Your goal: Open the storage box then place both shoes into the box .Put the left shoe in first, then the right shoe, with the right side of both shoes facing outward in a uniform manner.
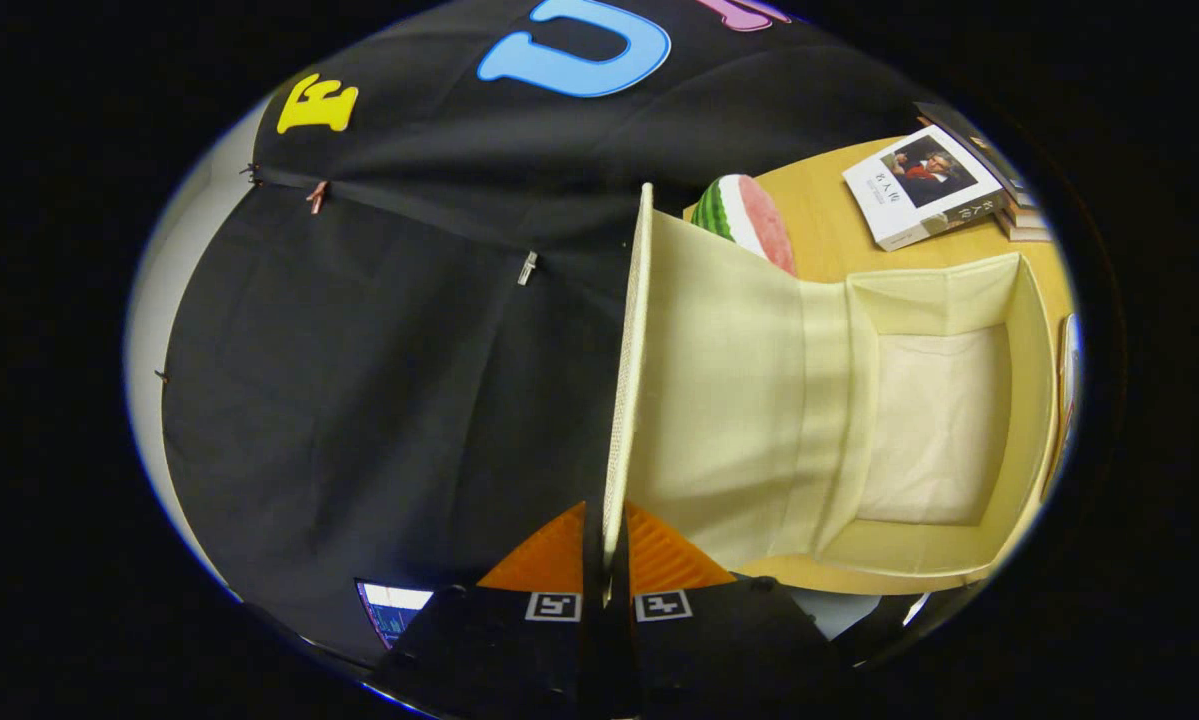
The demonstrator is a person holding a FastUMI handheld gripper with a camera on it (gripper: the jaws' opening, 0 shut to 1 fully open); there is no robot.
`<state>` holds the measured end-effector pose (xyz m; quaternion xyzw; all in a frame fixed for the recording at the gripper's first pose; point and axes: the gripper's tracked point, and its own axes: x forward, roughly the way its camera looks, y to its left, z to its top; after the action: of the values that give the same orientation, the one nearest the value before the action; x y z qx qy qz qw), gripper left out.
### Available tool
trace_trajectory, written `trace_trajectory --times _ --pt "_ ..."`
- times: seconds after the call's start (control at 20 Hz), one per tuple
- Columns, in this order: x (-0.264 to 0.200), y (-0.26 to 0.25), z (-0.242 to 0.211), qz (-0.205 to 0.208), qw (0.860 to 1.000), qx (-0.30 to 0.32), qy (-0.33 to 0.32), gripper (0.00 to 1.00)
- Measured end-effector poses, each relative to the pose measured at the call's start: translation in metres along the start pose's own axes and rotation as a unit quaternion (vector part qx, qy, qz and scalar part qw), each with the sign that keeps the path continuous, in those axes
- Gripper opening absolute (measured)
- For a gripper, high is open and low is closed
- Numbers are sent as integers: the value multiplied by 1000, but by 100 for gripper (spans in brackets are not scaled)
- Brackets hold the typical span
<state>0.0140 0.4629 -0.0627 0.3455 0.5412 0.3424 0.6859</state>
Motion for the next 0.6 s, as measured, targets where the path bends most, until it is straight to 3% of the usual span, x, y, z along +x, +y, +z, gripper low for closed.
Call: trace_trajectory --times 0.4,0.45,0.6 --pt "32 2 -1 -10 1000 -8 8 5" --pt "31 1 4 -11 1000 -6 -4 11" --pt "14 -4 24 -18 999 -15 -49 76"
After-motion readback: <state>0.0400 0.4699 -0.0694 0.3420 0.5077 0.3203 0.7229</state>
